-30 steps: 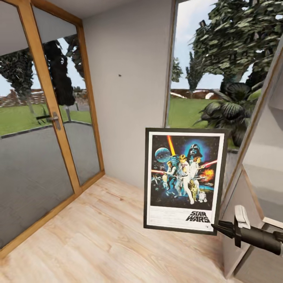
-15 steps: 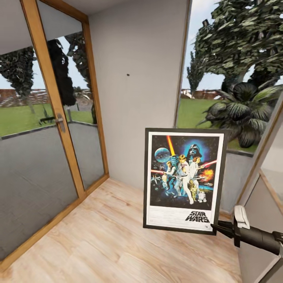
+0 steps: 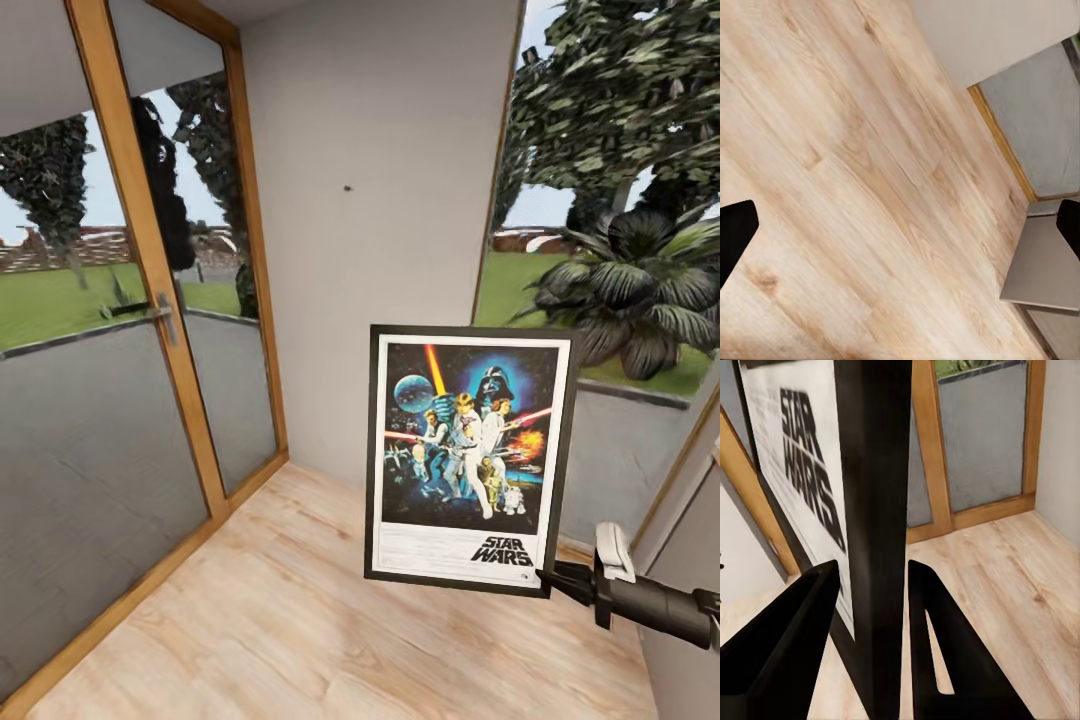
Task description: Pick up the poster from the kitchen countertop and hang it on one of the wall nails in the kitchen.
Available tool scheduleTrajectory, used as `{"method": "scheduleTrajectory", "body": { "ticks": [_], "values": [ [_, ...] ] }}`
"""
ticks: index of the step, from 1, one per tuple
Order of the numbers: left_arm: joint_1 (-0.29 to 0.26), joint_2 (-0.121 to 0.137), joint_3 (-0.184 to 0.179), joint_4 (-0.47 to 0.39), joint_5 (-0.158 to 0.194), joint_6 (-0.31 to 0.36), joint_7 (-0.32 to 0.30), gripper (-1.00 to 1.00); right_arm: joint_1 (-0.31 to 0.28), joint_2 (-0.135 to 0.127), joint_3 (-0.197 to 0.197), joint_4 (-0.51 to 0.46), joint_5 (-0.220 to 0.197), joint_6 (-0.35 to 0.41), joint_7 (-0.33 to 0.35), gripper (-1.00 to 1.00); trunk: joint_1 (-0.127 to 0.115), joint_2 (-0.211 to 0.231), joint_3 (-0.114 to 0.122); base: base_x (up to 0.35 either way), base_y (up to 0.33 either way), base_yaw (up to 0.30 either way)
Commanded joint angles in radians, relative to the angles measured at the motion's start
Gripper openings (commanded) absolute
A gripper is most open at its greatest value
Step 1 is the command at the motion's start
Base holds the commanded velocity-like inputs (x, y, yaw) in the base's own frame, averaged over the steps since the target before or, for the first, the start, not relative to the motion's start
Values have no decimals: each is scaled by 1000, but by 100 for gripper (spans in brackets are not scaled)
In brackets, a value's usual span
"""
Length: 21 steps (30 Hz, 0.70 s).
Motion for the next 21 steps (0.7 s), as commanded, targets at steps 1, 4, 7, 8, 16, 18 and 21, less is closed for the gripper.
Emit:
{"method": "scheduleTrajectory", "body": {
  "ticks": [1, 4, 7, 8, 16, 18, 21],
  "values": [
    [-1, 0, 8, 1, -10, -8, -2, 100, -1, 0, -1, 0, -3, 14, 7, -100, 1, -2, -2, 249, 277, 0],
    [-1, 0, 8, 1, -10, -8, -2, 100, -1, 0, -1, 0, -3, 13, 7, -100, 1, -2, -2, 254, 271, 0],
    [-1, 0, 8, 1, -10, -8, -2, 100, -1, 1, -2, -1, -3, 13, 7, -100, 1, -2, -2, 285, 217, 0],
    [-1, 0, 8, 1, -10, -8, -3, 100, -1, 1, -2, 0, -3, 13, 7, -100, 1, -2, -2, 302, 182, 0],
    [-1, -1, 8, 0, -10, -8, -3, 100, -1, 1, -3, 2, -3, 13, 6, -100, 1, -2, -2, 327, 84, 0],
    [-1, -1, 8, 0, -10, -8, -3, 100, -1, 1, -3, 2, -3, 13, 7, -100, 1, -2, -2, 338, 13, 0],
    [-1, 0, 8, 0, -10, -8, -3, 100, -1, 1, -3, 2, -3, 13, 7, -100, 1, -2, -2, 339, 6, 0]
  ]
}}
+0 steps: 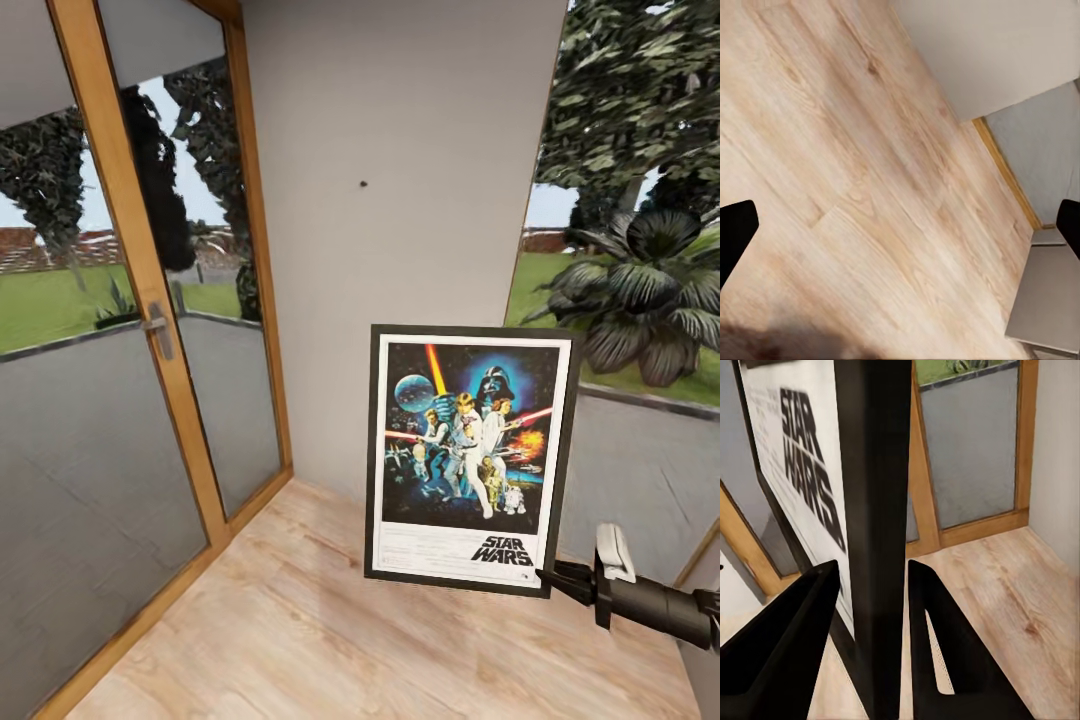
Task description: Pick up the poster from the kitchen countertop and hang it on one of the wall nails in the kitchen.
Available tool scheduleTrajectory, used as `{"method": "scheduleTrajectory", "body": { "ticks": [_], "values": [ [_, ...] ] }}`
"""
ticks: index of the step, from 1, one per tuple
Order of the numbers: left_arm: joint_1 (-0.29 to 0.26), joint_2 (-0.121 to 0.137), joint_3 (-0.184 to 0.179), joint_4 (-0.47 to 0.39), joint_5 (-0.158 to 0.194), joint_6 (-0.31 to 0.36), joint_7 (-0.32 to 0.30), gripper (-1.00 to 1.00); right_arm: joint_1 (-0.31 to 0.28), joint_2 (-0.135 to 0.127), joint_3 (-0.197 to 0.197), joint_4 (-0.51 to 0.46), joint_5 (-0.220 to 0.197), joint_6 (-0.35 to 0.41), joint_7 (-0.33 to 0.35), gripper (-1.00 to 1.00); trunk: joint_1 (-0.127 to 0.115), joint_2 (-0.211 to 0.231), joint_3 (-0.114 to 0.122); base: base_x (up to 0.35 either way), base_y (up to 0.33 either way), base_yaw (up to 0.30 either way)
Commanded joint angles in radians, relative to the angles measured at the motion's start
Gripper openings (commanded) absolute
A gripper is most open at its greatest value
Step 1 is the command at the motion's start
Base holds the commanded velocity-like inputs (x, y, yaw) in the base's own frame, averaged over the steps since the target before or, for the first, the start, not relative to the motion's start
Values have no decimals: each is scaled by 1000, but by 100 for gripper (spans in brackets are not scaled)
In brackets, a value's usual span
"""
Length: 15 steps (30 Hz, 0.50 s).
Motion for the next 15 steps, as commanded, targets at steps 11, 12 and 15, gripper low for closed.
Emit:
{"method": "scheduleTrajectory", "body": {
  "ticks": [11, 12, 15],
  "values": [
    [-1, 0, 8, 2, -10, -8, -1, 100, -1, 0, 0, 2, -3, 14, 7, -100, 1, -2, -2, 332, 78, 0],
    [-1, 0, 8, 2, -10, -8, -1, 100, -1, 0, 0, 3, -3, 14, 7, -100, 1, -2, -2, 299, 212, 0],
    [-1, 0, 8, 2, -10, -8, -1, 100, -1, 0, 0, 4, -3, 14, 7, -100, 1, -2, -2, 295, 220, 0]
  ]
}}
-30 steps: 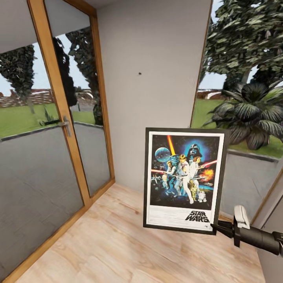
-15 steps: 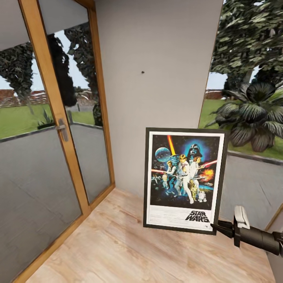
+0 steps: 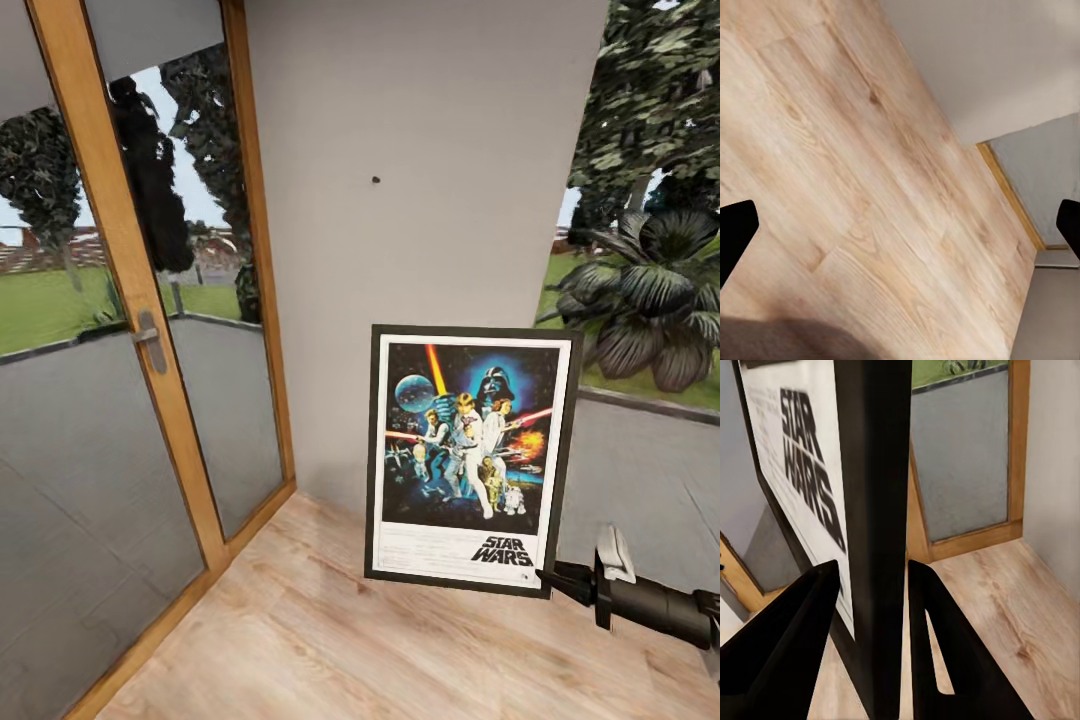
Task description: Pick up the poster from the kitchen countertop and hang it on one of the wall nails in the kitchen.
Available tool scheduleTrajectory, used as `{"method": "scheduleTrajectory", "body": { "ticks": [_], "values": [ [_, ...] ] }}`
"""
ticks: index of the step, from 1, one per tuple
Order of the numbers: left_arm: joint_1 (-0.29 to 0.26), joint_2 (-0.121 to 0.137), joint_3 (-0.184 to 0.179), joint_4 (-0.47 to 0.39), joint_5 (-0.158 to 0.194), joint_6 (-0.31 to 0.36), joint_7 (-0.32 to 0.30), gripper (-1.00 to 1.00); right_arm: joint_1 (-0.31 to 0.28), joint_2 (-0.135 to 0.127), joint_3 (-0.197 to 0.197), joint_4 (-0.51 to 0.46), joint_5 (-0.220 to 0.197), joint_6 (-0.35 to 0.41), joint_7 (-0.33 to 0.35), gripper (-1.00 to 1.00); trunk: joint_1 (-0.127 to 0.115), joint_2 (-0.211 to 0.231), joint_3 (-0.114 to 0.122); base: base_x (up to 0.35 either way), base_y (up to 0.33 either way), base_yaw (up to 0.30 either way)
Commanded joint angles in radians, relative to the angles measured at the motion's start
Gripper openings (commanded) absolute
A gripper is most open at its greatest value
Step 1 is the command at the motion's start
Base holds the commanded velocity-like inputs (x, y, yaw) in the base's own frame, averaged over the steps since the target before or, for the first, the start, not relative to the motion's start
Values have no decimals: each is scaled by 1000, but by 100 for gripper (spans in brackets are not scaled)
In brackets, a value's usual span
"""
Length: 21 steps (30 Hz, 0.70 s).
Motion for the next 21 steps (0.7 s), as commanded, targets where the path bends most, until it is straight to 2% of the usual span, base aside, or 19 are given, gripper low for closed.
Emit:
{"method": "scheduleTrajectory", "body": {
  "ticks": [1, 5, 9, 11, 21],
  "values": [
    [-1, 0, 8, 1, -10, -8, -2, 100, -1, 0, -1, 0, -3, 14, 7, -100, 1, -2, -2, 291, 228, 0],
    [-1, -1, 8, 1, -10, -8, -2, 100, -1, 0, -1, 0, -3, 14, 6, -100, 1, -2, -2, 290, 232, 0],
    [4, -23, 8, 0, -10, -12, -8, 100, -15, -21, -2, -23, -24, 14, 17, -100, 1, -2, -2, 0, 0, 0],
    [4, -32, 8, 0, -10, -12, -8, 100, -15, -21, -2, -35, -27, 14, 22, -100, 1, -2, -2, 0, 0, 0],
    [4, -32, 8, 0, -10, -12, -8, 100, -15, -21, -2, -77, -27, 14, 47, -100, 1, -2, -2, 0, 0, 0]
  ]
}}
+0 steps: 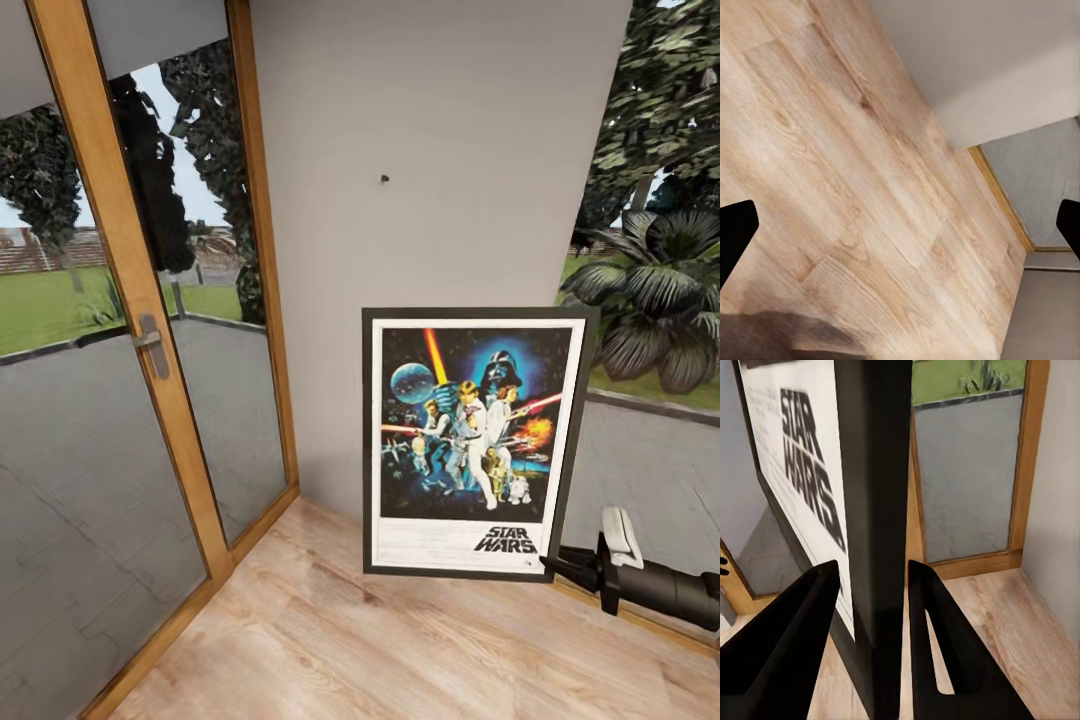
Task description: Pick up the poster from the kitchen countertop and hang it on one of the wall nails in the kitchen.
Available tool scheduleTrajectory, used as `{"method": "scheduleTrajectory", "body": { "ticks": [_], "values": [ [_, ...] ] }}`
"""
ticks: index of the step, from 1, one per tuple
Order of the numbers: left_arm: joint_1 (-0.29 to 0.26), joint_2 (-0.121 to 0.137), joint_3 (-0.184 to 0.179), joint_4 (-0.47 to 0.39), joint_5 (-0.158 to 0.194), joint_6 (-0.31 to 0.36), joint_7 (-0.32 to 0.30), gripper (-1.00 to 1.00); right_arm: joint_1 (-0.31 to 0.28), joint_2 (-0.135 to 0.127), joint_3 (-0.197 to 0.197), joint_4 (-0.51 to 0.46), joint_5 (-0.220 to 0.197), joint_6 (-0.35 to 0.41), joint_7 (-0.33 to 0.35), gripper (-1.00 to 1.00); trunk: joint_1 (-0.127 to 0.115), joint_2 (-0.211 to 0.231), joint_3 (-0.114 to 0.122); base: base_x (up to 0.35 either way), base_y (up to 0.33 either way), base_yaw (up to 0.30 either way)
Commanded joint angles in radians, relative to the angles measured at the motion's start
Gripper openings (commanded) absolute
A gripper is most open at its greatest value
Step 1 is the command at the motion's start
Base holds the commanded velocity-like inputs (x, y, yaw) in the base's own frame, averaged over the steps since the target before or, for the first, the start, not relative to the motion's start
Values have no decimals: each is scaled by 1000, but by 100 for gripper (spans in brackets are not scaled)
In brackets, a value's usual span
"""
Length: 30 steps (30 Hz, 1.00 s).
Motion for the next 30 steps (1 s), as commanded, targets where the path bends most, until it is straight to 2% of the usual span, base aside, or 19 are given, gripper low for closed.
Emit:
{"method": "scheduleTrajectory", "body": {
  "ticks": [1, 5, 12, 13, 15, 16, 17, 21, 23, 25, 27, 30],
  "values": [
    [-1, 0, 8, 1, -10, -8, -2, 100, -1, 0, 0, 0, -3, 14, 10, -100, 1, -2, -2, 0, 0, 0],
    [-1, -3, 8, 1, -10, -8, -4, 100, -6, -1, -1, 2, -2, 15, 19, -100, 1, -2, -2, 45, 13, 0],
    [-1, -18, 4, 1, -11, -2, -6, 100, -11, 1, -1, 1, -4, 12, 37, -100, 1, -2, -2, 272, 87, 0],
    [-1, -19, 3, 1, -12, 0, -6, 100, -11, 1, -1, -47, -10, 14, 53, -100, 1, -2, -2, 322, 140, 0],
    [-1, -19, 2, 1, -12, 1, -7, 100, -11, 1, -1, -68, -19, 16, 53, -100, 1, -2, -2, 314, 154, 0],
    [-1, -19, 1, 1, -12, 2, -7, 100, -11, 1, -2, -81, -31, 17, 53, -100, 1, -2, -2, 297, 177, 0],
    [-1, -19, 1, 1, -13, 3, -7, 100, -11, 1, -2, -95, -61, 19, 53, -100, 1, -2, -2, 277, 196, 0],
    [-1, -19, 0, 1, -13, 3, -7, 100, -11, 1, 0, -102, -79, 19, 52, -100, 1, -2, -2, 269, 203, 0],
    [-1, -19, 1, 1, -13, 3, -7, 100, -15, 1, 0, -110, -83, 64, 45, -100, 1, -2, -2, 228, 181, 0],
    [-1, -19, 1, 1, -13, 3, -7, 100, -27, -2, -1, -146, -86, 144, 35, -100, 1, -2, -2, 102, 81, 0],
    [-1, -19, 1, 1, -14, 3, -7, 100, -74, -3, -2, -203, -86, 220, 32, -100, 1, -2, -1, 29, 23, -15],
    [-1, -20, 2, 1, -14, 3, -7, 100, -121, -3, -2, -220, -85, 282, 30, -100, 1, -2, 0, 15, 12, -49]
  ]
}}
